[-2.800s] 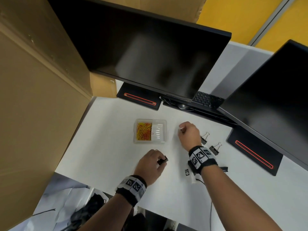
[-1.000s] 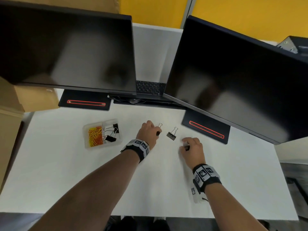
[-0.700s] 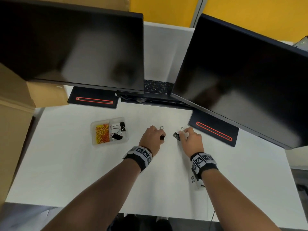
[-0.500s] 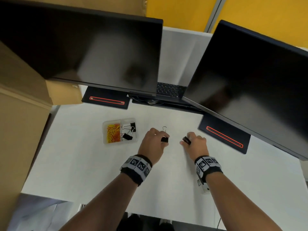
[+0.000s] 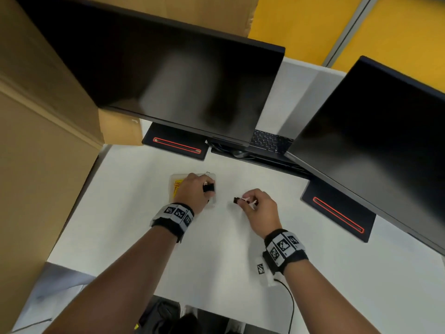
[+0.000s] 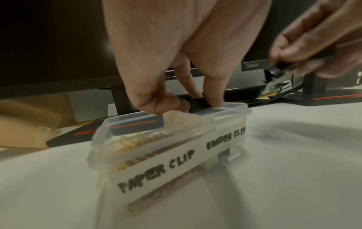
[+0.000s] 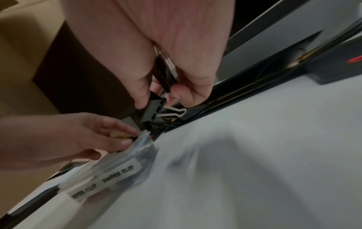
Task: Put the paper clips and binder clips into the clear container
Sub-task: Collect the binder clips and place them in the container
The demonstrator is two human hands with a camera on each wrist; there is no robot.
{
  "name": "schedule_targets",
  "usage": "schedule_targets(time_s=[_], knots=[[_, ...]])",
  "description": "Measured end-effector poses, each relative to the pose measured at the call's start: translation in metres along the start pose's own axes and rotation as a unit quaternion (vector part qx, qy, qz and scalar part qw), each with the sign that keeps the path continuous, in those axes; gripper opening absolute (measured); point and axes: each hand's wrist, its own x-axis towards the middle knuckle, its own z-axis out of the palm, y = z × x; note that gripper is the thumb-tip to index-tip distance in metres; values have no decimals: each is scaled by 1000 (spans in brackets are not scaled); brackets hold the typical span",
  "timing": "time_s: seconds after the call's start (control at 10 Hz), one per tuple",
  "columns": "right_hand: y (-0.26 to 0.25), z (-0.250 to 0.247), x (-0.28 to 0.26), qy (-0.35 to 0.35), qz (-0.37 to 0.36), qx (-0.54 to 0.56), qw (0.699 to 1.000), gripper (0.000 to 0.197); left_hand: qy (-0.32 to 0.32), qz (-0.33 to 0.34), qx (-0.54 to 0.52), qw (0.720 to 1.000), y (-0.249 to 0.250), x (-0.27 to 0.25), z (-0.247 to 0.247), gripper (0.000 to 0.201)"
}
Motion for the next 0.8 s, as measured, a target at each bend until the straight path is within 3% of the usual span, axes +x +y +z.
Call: schedule_targets(time_s=[0.1,0.2,0.3,0.5,0.6,0.8], knots=[[-25,21,7,-26,-39,-5,999,12,17,7,-11,1000,-8,2,-9,47],[-44,42,16,-39,-61,-22,997,13,78,5,-34,996,-22,-3,-23,38],[-59,57,23,-61,-61,-35,996,29,107,-11,-61,992,-39,-13,-34,25],[-73,72,33,-66,-41,-43,996,36,118,-44,-111,986,-64,-27,-41,15],[-69,70,26,-30,-46,-33,998,39,113,-57,-143,982,-72,-32,-45,13],[-26,26,-2,-31,44,-14,998,13,121,-100,-183,971,-84,-47,-52,12]])
